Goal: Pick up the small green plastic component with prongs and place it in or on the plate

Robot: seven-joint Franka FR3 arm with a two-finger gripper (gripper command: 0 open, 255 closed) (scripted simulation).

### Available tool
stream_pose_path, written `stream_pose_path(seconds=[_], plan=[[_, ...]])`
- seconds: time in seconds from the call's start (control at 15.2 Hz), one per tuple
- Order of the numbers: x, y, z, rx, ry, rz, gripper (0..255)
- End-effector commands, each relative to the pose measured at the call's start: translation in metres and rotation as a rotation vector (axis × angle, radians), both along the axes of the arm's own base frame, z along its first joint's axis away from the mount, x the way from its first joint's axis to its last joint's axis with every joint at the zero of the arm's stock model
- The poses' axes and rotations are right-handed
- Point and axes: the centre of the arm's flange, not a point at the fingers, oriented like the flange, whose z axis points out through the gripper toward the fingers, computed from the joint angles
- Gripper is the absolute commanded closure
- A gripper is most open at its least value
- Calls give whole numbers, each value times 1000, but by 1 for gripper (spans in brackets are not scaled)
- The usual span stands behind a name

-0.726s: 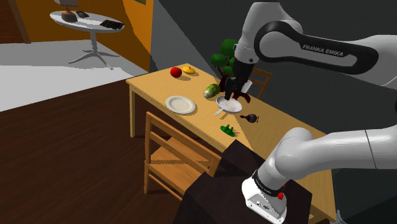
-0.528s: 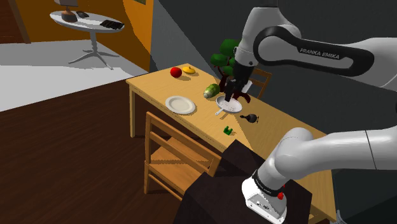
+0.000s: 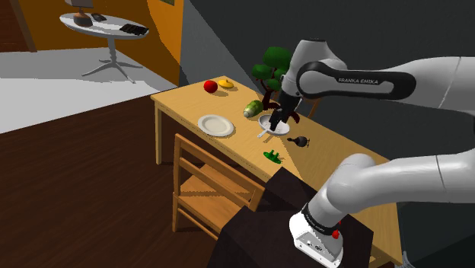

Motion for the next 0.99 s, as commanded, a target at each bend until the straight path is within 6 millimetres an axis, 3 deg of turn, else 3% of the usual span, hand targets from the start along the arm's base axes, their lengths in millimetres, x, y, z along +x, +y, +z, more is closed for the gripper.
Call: stream_pose_path(seconds=[0.0,0.92], plan=[[1,-20,-20,6,-6,-5,0],[5,-144,-163,52,-35,-43,0]])
